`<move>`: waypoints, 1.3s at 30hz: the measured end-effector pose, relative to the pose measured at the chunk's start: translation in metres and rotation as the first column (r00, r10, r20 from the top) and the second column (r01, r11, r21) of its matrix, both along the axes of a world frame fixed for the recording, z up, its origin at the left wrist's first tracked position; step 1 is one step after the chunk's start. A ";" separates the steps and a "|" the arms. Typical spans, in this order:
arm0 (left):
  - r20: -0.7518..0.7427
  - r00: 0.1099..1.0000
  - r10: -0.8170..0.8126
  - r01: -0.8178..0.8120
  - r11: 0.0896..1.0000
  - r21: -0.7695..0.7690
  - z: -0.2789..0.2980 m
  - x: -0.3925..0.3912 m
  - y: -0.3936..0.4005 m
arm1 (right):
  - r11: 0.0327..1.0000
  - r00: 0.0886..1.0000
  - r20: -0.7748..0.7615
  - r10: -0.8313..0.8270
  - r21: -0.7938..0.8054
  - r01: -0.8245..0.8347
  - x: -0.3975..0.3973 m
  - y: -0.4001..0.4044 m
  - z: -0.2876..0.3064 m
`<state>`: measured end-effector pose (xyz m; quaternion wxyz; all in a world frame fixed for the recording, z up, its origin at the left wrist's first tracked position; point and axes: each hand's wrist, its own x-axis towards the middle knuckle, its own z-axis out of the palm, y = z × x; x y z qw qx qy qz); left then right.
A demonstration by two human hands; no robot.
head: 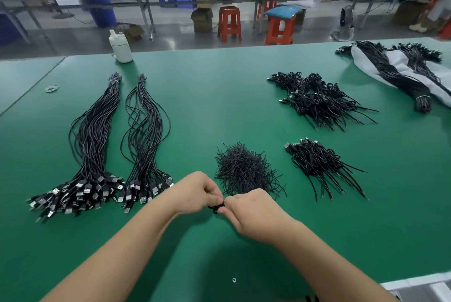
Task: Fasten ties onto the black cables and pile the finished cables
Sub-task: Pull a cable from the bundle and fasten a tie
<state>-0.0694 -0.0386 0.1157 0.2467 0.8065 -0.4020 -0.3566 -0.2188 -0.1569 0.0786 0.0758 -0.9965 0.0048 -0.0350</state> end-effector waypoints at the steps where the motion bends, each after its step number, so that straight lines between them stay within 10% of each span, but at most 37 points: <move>1: 0.030 1.000 -0.007 0.007 1.000 0.005 0.001 -0.002 -0.001 | 1.000 1.000 0.005 0.008 -0.018 -0.008 0.000 0.000 -0.001; 18: 0.130 0.991 0.023 -0.026 0.999 0.023 -0.002 -0.002 -0.002 | 0.967 0.996 0.089 -0.029 -0.250 0.051 0.010 -0.011 0.001; 23: -0.206 0.952 0.228 -0.255 0.960 -0.119 -0.006 0.000 0.007 | 0.991 0.891 0.454 -0.005 -0.119 0.066 0.005 -0.013 0.005; 30: -0.645 0.718 0.262 -0.428 0.897 -0.113 0.001 0.000 0.013 | 0.993 0.841 0.538 -0.053 0.116 -0.012 0.003 -0.012 0.007; 35: -0.442 0.884 0.152 -0.320 0.886 -0.335 0.004 -0.006 0.014 | 0.898 0.837 0.468 -0.285 0.434 0.063 0.008 -0.003 0.016; 39: -0.007 0.995 0.104 -0.095 0.882 -0.461 0.009 -0.011 0.017 | 0.633 0.837 0.217 -0.502 0.752 0.184 0.013 0.004 0.027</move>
